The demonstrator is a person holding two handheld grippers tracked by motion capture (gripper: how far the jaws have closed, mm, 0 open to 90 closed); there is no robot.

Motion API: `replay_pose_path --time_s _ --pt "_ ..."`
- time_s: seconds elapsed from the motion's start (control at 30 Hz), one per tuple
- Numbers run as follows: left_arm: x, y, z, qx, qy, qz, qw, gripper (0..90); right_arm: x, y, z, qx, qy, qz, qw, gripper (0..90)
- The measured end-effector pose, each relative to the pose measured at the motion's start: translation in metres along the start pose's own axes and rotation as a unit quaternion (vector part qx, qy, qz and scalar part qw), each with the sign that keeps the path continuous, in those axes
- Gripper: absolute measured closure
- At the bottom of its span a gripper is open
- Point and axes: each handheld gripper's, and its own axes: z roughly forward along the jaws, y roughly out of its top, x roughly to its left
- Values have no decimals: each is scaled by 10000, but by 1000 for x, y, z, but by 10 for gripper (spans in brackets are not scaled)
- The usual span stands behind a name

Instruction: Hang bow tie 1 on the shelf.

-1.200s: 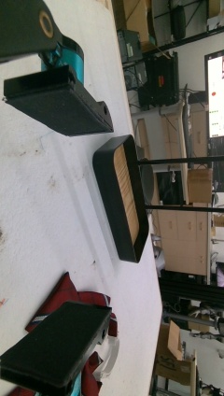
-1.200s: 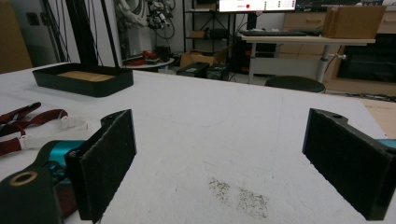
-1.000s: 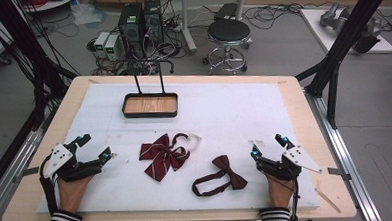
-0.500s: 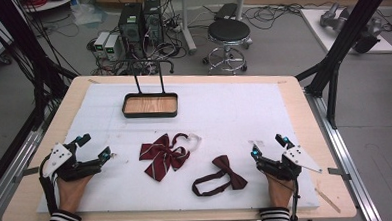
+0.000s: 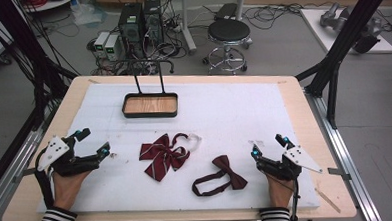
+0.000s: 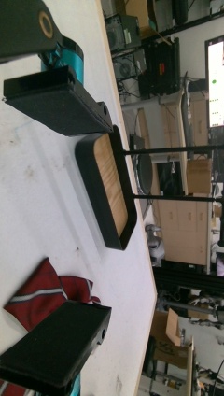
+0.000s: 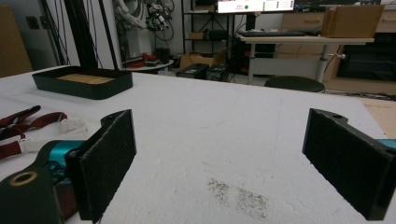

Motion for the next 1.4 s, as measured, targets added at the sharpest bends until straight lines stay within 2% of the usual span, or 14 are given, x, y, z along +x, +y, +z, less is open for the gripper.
replay_pose_path --time_s 0.03,0.07,0.1,0.2,0.3,0.47,0.67,1.0,1.23,1.4 --pt "0 0 0 0 0 0 10000 111 0 0 0 -15 -7 -27 10000 89" --pt "-2 10 2 78 -91 70 9999 111 0 0 0 -14 -7 -28 10000 89" --pt "-2 10 2 78 -91 70 9999 111 0 0 0 -14 -7 -28 10000 89" --pt "-7 28 6 277 -242 233 9991 109 0 0 0 2 1 2 10000 88" --pt "-10 34 9 387 -309 307 9983 109 0 0 0 -15 -4 -27 10000 89" --pt "-18 46 21 756 -518 494 9946 109 0 0 0 1 5 -7 10000 89" --pt "-27 52 38 1102 -791 523 9894 109 0 0 0 -17 4 -21 10000 88" --pt "-49 57 65 1682 -1087 723 9771 110 0 0 0 -13 12 -1 10000 89" --pt "-63 55 83 2079 -1234 844 9666 113 0 0 0 -17 12 16 10000 89" --pt "-70 53 95 2439 -1284 842 9576 113 0 0 0 -18 12 17 10000 88"
